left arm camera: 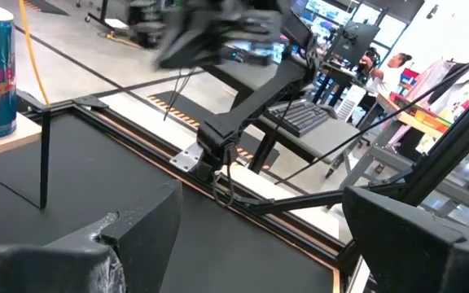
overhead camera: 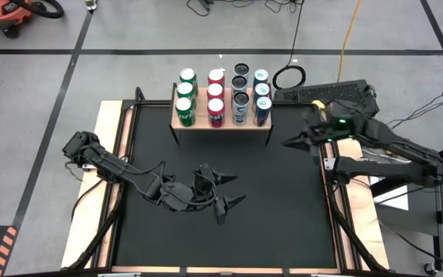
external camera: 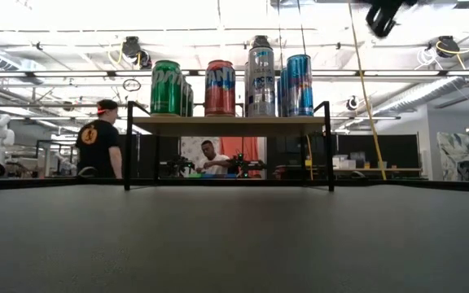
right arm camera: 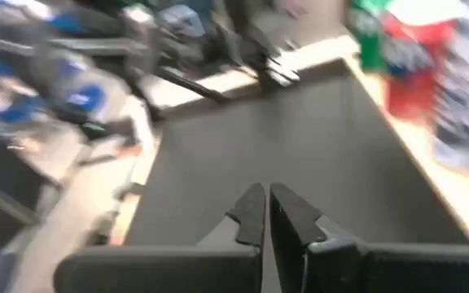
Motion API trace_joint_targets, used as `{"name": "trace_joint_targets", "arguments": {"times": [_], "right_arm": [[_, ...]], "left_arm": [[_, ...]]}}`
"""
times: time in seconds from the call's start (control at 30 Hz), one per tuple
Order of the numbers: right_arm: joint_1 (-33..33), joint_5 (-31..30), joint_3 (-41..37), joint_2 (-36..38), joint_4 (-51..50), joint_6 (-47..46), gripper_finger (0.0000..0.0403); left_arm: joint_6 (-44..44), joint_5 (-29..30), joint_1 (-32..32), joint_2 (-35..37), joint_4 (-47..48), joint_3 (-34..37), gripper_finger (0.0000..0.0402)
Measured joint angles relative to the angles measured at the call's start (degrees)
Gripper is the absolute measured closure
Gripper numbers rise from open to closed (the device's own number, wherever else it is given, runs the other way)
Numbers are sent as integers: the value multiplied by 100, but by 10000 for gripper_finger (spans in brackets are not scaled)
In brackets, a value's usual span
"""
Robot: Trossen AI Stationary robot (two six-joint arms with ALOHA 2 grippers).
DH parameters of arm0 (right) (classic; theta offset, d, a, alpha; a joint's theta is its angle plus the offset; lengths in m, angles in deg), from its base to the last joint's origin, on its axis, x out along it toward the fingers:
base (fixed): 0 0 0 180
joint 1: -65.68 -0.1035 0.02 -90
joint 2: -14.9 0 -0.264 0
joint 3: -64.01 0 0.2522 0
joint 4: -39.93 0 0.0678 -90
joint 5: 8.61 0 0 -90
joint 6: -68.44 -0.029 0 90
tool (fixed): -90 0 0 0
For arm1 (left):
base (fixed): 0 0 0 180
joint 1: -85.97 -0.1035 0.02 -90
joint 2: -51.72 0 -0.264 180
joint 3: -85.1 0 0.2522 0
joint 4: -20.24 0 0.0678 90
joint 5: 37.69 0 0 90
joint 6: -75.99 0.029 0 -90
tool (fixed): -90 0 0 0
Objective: Place canned beverage on shelf
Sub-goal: Return to Home Position
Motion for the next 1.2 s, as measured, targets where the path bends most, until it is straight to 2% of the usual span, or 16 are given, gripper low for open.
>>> {"name": "trace_joint_targets", "arguments": {"times": [0.1,0.33,0.5,0.6,0.73,0.93,1.07,1.2], "right_arm": [[-206,250,167,390,-4,-49,403],[-377,242,525,915,-6,318,403],[-379,-219,564,1148,-7,605,403],[-377,-419,562,1207,-12,786,403],[-377,-536,562,1212,-9,892,403],[-377,-738,557,1181,-9,941,403],[-377,-843,555,1185,-7,778,403],[-377,-806,318,1195,209,357,403]], "left_arm": [[-1,-1,-13,0,-101,0,59],[-258,-192,-183,0,-197,0,59],[-229,-536,-210,0,-193,0,62],[105,-636,-214,39,-154,0,82],[804,-901,-291,170,-120,0,134],[1792,-1299,-580,594,477,0,239],[2289,-1907,-842,1066,1027,35,315],[2320,-2491,-1121,1597,1244,485,383]]}}
